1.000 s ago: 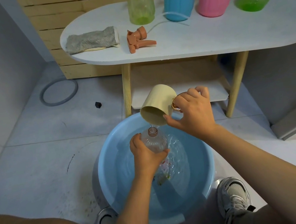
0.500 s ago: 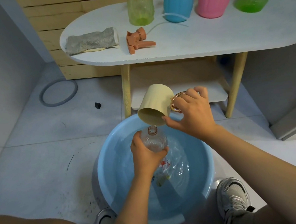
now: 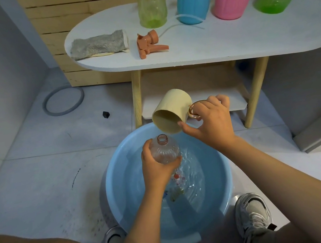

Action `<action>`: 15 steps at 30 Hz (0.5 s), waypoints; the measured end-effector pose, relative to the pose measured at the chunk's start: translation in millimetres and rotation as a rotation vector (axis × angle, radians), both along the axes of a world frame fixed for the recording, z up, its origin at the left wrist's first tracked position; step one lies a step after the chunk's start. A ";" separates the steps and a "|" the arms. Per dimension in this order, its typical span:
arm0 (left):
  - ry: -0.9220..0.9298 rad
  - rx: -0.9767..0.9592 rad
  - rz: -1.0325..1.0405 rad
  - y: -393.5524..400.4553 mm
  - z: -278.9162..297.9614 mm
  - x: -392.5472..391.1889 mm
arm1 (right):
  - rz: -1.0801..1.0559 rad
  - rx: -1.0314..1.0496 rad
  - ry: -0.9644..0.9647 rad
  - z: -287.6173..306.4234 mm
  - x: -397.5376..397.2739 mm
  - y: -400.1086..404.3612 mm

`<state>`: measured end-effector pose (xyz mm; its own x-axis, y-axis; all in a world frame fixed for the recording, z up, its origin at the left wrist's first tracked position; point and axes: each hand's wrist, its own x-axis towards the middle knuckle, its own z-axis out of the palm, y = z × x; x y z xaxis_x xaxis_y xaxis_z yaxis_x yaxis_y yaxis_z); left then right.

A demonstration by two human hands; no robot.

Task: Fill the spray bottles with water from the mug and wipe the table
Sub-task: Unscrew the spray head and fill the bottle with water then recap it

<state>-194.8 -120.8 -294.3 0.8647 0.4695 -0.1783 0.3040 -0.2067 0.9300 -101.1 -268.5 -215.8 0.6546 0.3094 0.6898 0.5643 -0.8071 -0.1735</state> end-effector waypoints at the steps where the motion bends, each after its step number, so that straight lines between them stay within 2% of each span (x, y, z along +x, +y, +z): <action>1: -0.001 -0.021 0.006 -0.5 0.8 0.0 | -0.018 0.017 0.030 -0.3 0.1 0.3; 6: -0.029 -0.130 0.063 -4.1 4.6 0.9 | -0.159 0.128 0.228 -3.9 0.6 2.1; 10: -0.024 -0.141 0.105 -1.4 3.3 5.1 | -0.257 0.034 0.440 -12.4 4.0 -1.8; 15: 0.005 -0.104 0.125 6.4 -9.2 0.4 | -0.357 -0.039 0.591 -32.6 7.8 -4.2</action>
<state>-194.4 -114.4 -303.5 0.7999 0.5518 -0.2357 0.3258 -0.0695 0.9429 -93.3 -272.7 -248.5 0.9837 0.0221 0.1782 0.0821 -0.9379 -0.3371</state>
